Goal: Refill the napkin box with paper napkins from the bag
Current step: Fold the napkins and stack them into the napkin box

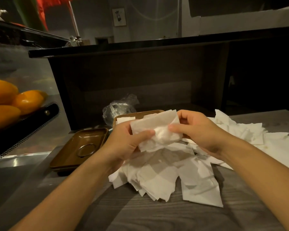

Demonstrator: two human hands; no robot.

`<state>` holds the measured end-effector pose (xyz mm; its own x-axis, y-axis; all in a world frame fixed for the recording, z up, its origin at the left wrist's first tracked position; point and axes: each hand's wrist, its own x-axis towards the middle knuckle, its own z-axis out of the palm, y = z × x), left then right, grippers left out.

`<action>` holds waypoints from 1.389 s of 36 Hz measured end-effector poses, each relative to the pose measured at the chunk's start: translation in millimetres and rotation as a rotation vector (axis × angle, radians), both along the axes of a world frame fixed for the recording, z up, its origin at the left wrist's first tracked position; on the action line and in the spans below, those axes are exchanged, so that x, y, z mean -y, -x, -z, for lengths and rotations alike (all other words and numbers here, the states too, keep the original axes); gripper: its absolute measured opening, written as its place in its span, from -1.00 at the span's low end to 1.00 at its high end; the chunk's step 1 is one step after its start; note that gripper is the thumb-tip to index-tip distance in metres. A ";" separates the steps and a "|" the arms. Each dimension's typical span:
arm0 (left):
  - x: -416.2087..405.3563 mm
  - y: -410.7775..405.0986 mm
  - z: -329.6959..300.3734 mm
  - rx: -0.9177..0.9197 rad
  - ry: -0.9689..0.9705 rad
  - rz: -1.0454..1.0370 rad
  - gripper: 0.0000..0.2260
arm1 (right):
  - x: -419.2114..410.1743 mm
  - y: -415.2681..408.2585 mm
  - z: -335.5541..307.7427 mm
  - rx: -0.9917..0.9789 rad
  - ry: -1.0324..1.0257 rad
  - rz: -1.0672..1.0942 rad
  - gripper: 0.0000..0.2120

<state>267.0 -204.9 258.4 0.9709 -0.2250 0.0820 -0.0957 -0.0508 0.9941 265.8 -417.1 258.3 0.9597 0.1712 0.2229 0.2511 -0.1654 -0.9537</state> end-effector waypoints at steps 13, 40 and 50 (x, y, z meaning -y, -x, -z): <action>3.6 6.7 8.2 0.362 -0.303 0.040 -0.65 | -3.0 0.8 15.1 0.089 0.336 -0.110 -0.69; 2.7 4.5 6.0 0.387 -0.449 0.083 -0.70 | -5.4 9.4 2.2 -0.044 0.025 -0.048 -0.84; 11.4 3.3 15.9 0.344 -0.263 -0.002 -0.86 | -10.3 13.3 -0.2 -0.073 -0.100 -0.026 -0.73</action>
<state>263.7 -216.4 242.5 0.8977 -0.2792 0.3409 -0.4186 -0.2990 0.8575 252.5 -406.8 258.5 0.9695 0.1766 0.1701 0.1835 -0.0623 -0.9810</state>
